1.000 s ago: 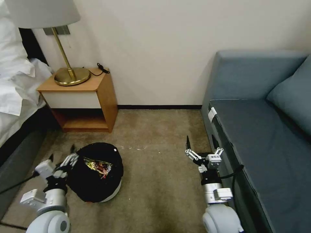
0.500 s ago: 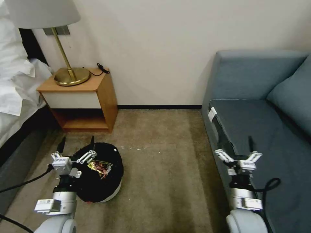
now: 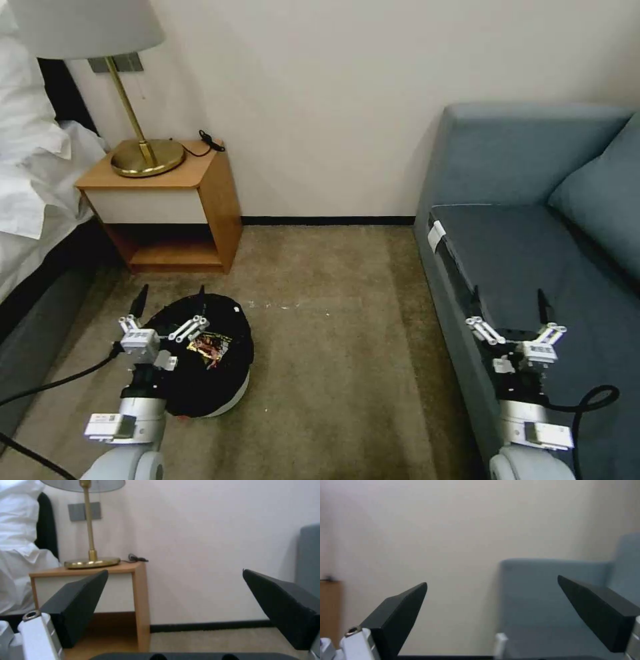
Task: Pick up the trash bin, then pick up the garbage on the floor and place it into the trash bin.
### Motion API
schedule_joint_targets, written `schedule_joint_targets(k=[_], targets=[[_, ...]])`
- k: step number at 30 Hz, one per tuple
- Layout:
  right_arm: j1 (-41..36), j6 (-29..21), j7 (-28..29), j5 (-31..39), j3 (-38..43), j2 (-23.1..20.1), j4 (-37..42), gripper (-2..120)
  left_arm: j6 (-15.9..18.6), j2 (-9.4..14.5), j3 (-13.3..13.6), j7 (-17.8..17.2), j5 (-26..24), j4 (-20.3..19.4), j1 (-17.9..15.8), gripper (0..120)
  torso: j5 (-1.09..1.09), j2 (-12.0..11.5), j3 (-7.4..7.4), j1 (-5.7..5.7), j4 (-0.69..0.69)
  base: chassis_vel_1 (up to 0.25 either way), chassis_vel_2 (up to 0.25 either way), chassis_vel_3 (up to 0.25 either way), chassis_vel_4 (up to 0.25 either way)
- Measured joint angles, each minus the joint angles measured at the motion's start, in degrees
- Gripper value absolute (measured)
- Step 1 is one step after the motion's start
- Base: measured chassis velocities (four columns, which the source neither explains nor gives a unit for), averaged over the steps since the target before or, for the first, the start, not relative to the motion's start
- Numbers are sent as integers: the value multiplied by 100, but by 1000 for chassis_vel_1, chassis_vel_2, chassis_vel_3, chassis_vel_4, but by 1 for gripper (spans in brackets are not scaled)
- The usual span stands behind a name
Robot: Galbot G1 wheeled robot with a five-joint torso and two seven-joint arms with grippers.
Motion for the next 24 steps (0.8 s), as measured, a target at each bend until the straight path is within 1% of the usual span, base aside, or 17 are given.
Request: schedule_joint_targets(k=[5,24], targets=[[22,-63,-50,-21,-209,-15,18,100,-1,3,-4,13,31,-5,33,100,0,0,0,0,1,0,0,0,0],[34,-80,-40,-34,-211,-20,18,100,9,12,-5,4,21,-15,33,100,0,0,0,0,0,0,0,0,0]])
